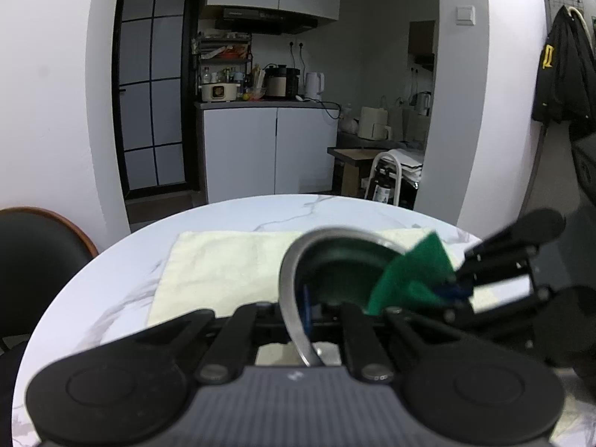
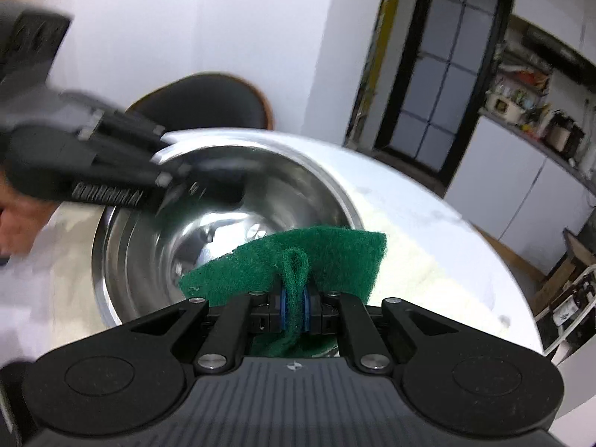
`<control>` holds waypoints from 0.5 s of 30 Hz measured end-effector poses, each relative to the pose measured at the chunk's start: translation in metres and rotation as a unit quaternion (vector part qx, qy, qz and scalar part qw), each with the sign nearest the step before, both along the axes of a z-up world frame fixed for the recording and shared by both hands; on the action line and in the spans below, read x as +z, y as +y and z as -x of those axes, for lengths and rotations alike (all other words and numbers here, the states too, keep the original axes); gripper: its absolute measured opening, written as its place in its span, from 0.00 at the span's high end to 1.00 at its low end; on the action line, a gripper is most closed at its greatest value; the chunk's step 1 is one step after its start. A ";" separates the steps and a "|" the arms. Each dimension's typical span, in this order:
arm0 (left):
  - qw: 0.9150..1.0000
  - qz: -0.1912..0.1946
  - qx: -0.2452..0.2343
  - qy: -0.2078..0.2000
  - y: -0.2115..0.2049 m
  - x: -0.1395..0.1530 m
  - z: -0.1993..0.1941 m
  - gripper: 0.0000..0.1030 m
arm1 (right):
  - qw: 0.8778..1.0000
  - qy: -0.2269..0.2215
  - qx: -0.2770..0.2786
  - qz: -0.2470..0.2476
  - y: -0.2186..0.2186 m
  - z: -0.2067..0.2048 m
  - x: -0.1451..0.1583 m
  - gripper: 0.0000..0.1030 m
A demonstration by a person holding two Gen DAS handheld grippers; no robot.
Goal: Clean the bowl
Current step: 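Scrub the bowl interior with the pad in the right gripper while the left gripper holds the bowl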
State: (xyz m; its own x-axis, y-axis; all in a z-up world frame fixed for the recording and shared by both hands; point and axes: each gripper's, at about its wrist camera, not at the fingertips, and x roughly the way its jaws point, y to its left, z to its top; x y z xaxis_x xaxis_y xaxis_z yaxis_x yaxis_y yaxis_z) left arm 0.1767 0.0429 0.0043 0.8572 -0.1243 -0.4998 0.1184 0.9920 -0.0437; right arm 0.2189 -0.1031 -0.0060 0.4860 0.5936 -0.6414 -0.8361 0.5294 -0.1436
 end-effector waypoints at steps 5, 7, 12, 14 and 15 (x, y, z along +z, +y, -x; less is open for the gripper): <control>1.000 -0.006 0.002 -0.008 -0.002 0.003 0.000 0.94 | 1.000 0.025 0.015 -0.004 -0.009 0.018 0.001 0.90; 1.000 -0.011 0.006 -0.013 -0.002 0.004 -0.002 0.94 | 0.999 0.038 0.025 -0.016 -0.013 0.024 0.003 0.91; 0.999 -0.012 0.009 -0.036 0.000 0.009 -0.006 0.92 | 0.997 0.061 0.043 -0.037 -0.018 0.024 0.007 0.90; 0.999 -0.012 0.004 -0.042 -0.001 0.010 -0.008 0.92 | 0.995 0.070 0.048 -0.046 -0.018 0.023 0.007 0.90; 0.999 -0.015 0.001 -0.045 -0.002 0.011 -0.009 0.92 | 0.995 0.075 0.050 -0.053 -0.018 0.024 0.007 0.90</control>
State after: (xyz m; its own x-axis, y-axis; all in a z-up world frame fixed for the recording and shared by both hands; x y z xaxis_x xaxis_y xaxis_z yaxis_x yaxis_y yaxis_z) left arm 0.1861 0.0405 0.0154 0.8991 -0.1081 -0.4242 0.1176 0.9931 -0.0039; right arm 0.1947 -0.1211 0.0014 0.3259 0.7022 -0.6329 -0.8927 0.4489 0.0383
